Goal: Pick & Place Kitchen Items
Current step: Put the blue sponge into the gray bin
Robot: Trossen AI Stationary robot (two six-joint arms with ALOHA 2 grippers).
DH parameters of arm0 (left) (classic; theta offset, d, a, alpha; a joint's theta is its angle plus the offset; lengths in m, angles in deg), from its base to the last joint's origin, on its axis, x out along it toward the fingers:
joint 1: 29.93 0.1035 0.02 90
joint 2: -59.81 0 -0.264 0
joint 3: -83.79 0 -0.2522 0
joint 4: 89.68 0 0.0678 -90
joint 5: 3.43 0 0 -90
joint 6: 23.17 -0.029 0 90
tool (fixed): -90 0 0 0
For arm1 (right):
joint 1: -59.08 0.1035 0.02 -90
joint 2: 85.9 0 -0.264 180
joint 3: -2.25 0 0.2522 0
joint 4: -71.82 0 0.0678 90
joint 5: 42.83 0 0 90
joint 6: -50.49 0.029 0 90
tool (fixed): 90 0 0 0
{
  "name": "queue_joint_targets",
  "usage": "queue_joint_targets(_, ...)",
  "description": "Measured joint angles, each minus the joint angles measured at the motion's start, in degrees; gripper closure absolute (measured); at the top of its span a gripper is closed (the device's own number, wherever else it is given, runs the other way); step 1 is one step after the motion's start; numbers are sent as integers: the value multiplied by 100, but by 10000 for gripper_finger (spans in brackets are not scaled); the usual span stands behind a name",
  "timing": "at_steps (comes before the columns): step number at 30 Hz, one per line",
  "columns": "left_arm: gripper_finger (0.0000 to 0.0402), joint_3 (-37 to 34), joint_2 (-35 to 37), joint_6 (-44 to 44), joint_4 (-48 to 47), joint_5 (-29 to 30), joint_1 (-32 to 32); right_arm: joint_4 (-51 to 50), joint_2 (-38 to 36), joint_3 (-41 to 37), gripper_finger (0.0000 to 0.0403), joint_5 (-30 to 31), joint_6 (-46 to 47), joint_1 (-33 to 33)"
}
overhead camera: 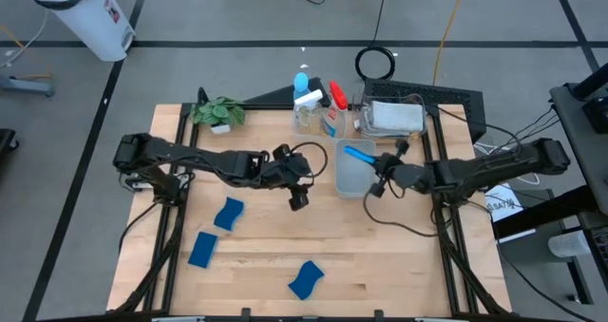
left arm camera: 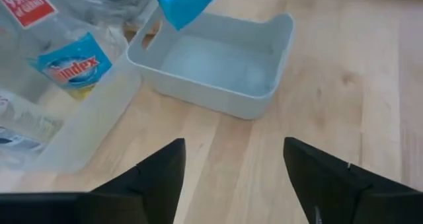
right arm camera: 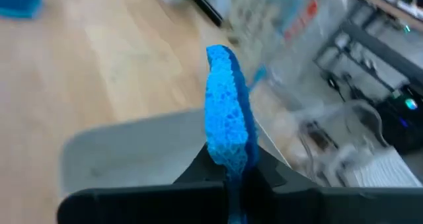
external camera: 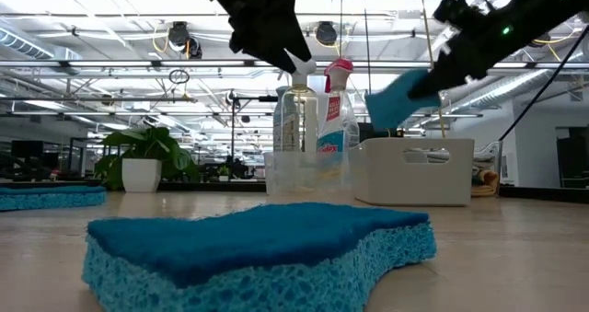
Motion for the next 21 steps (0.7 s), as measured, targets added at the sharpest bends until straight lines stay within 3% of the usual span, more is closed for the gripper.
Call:
queue_joint_targets(13, 155, -8, 0, 10, 291, 0, 154, 211, 1560, 0, 401, -957, 384, -1456)
queue_joint_targets(21, 157, -8, 0, 21, 271, -2, 149, 628, 1870, 0, 386, -1645, 398, -1697)
